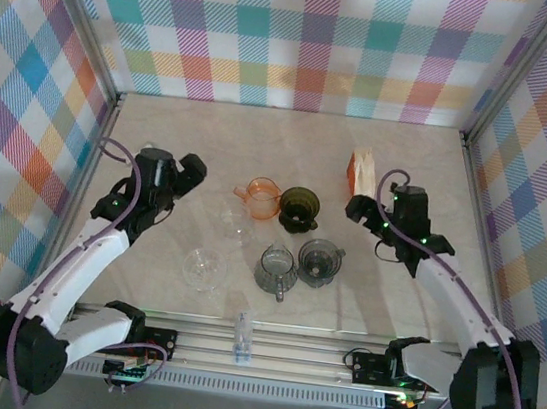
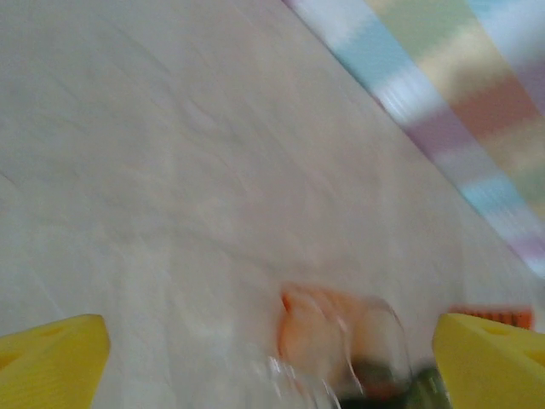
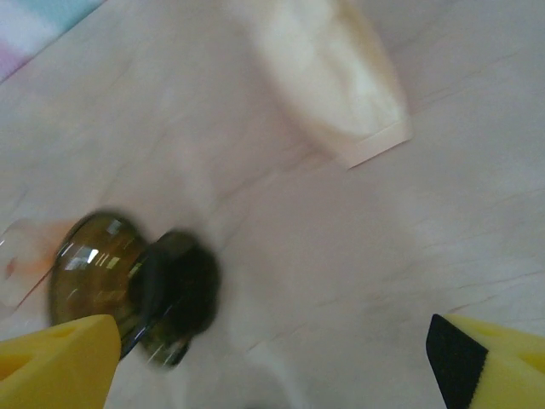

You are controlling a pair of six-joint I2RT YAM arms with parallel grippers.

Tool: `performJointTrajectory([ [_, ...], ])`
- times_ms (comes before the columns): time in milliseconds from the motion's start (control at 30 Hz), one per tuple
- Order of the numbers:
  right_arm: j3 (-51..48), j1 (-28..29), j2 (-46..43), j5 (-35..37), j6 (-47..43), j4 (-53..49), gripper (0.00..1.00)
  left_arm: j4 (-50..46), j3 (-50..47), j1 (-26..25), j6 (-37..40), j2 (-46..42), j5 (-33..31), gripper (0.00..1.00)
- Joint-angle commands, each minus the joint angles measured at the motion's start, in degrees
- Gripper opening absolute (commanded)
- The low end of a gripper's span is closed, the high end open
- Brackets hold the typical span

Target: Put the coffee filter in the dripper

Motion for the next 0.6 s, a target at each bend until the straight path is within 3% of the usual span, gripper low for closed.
performJointTrajectory([
  [0, 1.6, 6.7, -2.5, -5.0, -4.2, -5.9, 0.93, -8.0, 0.3, -1.3, 4.3, -1.4, 10.1, 1.0],
  [300, 9.0, 28.9, 8.1, -1.5, -7.8, -8.4, 0.94, -12.4, -7.5, -2.6, 5.1, -11.7, 14.9, 1.0],
  [567, 13.6, 36.0, 17.3, 5.7, -7.0, -9.3, 0.9, -14.0, -10.3, -2.6, 4.8, -17.8, 13.6, 1.0],
])
